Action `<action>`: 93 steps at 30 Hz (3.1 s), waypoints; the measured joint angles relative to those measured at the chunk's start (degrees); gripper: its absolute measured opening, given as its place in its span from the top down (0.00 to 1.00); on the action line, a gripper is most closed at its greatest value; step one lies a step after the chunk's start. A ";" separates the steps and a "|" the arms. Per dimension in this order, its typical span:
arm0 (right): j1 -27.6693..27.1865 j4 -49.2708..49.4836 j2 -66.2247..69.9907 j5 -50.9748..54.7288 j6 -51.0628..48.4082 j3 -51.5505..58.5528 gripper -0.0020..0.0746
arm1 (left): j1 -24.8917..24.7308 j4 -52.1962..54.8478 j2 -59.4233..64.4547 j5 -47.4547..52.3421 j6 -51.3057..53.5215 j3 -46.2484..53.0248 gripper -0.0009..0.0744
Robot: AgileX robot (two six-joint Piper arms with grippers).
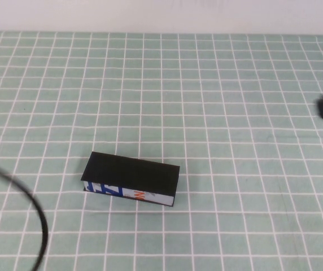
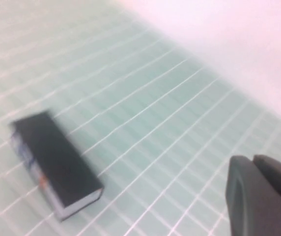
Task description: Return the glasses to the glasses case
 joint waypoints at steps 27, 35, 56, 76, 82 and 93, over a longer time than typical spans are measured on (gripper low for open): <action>-3.13 0.19 -30.83 0.32 7.24 30.76 0.99 | -4.45 -8.15 -22.37 -14.41 -14.75 26.62 0.99; -3.13 2.66 -30.83 0.43 7.24 30.89 0.99 | -4.45 -8.24 -22.37 -14.41 -14.85 26.62 0.99; -3.13 2.78 -30.83 0.55 7.24 30.89 0.99 | -4.73 34.15 -37.29 -29.75 -53.88 36.67 0.99; -3.13 4.82 -30.83 0.55 7.24 30.89 0.99 | -7.88 46.54 -42.07 -30.89 -58.71 53.96 0.99; -3.13 5.16 -30.83 0.55 7.24 30.89 0.99 | -8.38 46.20 -42.10 -30.71 -58.71 53.96 0.99; -3.13 5.18 -30.83 0.55 7.24 30.89 0.99 | -8.38 46.20 -42.10 -30.71 -58.71 53.96 0.99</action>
